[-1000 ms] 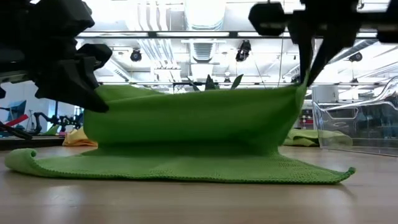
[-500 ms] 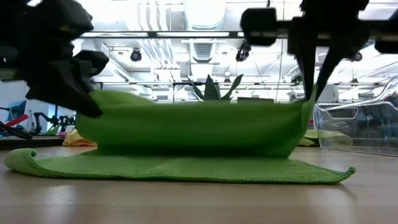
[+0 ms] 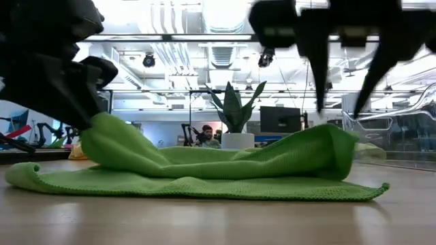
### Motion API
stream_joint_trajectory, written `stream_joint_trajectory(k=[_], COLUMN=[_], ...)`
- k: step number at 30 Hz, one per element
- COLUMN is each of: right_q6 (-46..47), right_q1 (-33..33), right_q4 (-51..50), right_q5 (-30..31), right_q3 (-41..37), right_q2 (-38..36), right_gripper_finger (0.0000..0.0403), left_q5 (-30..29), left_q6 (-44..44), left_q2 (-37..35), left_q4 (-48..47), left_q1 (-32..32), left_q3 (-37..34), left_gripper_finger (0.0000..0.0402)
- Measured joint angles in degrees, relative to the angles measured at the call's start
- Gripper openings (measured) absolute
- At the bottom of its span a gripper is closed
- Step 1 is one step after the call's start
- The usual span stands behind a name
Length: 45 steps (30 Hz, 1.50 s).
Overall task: Fold microfiber towels
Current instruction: Fold the green towel on the table
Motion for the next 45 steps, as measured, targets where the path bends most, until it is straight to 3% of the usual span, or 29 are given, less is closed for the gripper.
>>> stream_joint_trajectory(k=[4, 10, 12, 23, 32, 36, 41, 45], right_q6=[11.69, 28.72, 31.77, 37.81, 38.08, 37.62, 37.51, 36.64], right_q1=[0.37, 0.48, 0.48, 0.5, 1.02, 1.01, 1.11, 1.45], right_q4=[-0.1, 0.22, 0.2, 0.21, 0.28, -0.02, -2.55, -2.71], right_q5=[0.13, 0.13, 0.13, 0.15, 0.15, 0.15, 0.19, 0.17], right_q3=[1.93, 2.06, 2.01, 1.86, 1.86, 1.84, 2.08, 2.12], right_q2=[-1.29, -1.61, -1.55, -1.53, -1.53, -1.53, -1.8, -2.18], right_gripper_finger=[0.0157, 0.018, 0.0182, 0.017, 0.0161, 0.0159, 0.0157, 0.0155], left_q5=[4.63, -2.67, -2.39, 12.15, 15.82, 15.91, 17.52, 20.35], left_q6=[-5.54, -21.59, -28.0, -49.52, -49.66, -42.16, -38.08, -36.33], left_q2=[-0.1, 0.18, 0.18, 1.97, 5.38, 5.43, 5.4, 3.12], left_q4=[-2.42, -2.0, -1.49, 0.27, 5.83, 6.71, 6.37, 4.99], left_q1=[0.04, 2.27, 4.22, 12.68, 13.77, 13.6, 13.57, 12.98], left_q3=[1.13, -0.4, -0.69, -1.04, 0.25, 1.43, 1.34, 1.19], left_gripper_finger=[0.0163, 0.0187, 0.0187, 0.0187, 0.0186, 0.0145, 0.0019, 0.0004])
